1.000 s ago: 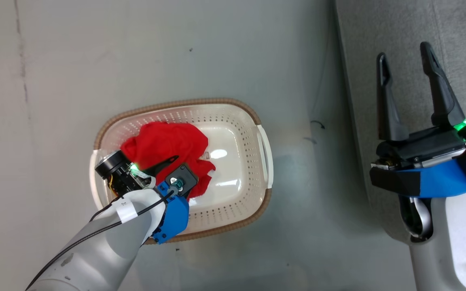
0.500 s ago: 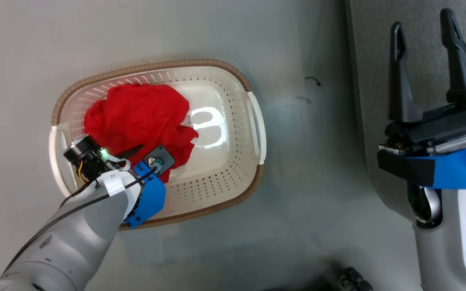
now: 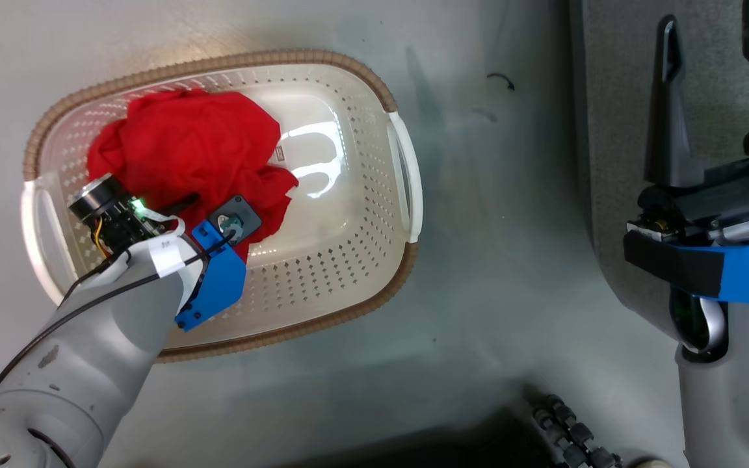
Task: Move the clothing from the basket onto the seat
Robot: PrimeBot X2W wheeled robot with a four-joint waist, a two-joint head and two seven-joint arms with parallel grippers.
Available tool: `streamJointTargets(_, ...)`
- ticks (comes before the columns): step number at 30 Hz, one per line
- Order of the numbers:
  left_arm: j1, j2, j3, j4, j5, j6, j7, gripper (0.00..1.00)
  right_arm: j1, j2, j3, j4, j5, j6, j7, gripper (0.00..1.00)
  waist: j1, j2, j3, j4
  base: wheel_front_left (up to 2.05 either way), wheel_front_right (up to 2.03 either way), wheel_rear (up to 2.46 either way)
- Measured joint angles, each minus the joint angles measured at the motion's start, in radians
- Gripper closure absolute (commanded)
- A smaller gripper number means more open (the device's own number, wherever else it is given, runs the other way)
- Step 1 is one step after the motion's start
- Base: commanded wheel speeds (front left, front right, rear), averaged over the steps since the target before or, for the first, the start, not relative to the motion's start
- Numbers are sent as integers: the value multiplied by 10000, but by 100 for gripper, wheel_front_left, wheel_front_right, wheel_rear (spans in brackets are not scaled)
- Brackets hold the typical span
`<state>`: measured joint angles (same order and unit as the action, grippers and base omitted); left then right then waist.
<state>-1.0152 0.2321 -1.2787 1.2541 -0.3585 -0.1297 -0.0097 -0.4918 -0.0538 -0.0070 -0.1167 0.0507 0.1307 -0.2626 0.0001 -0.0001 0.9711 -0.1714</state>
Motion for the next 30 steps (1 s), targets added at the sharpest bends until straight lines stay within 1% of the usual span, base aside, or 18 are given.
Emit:
streamJointTargets(3,-127,-12,-2,38,-40,0,142,0,21,2,-27,-77,-42,0,0,0,0,0,206,-32,0,0,0)
streamJointTargets(8,-318,-46,48,128,-401,0,107,0,34,8,-40,-188,-73,-2,0,0,0,0,378,-98,0,0,0)
streamJointTargets(9,-345,-86,44,146,-451,0,111,53,47,8,-56,-203,-90,0,0,0,0,0,389,-81,0,0,0)
streamJointTargets(10,-393,-125,44,153,-456,0,44,99,48,10,-75,-215,-121,-2,0,0,0,0,397,-55,0,0,0)
streamJointTargets(11,-461,-169,54,163,-495,0,-42,100,48,10,-92,-217,-138,-2,0,0,0,0,399,-23,0,0,0)
streamJointTargets(21,-526,-431,326,255,-1011,2,-872,100,1,13,-2,-232,-222,-2,0,0,-1,0,7,233,0,0,0)
streamJointTargets(30,-12,-635,917,290,-1758,69,-2017,100,62,-25,38,100,-230,0,0,0,-1,0,-1024,527,0,0,0)
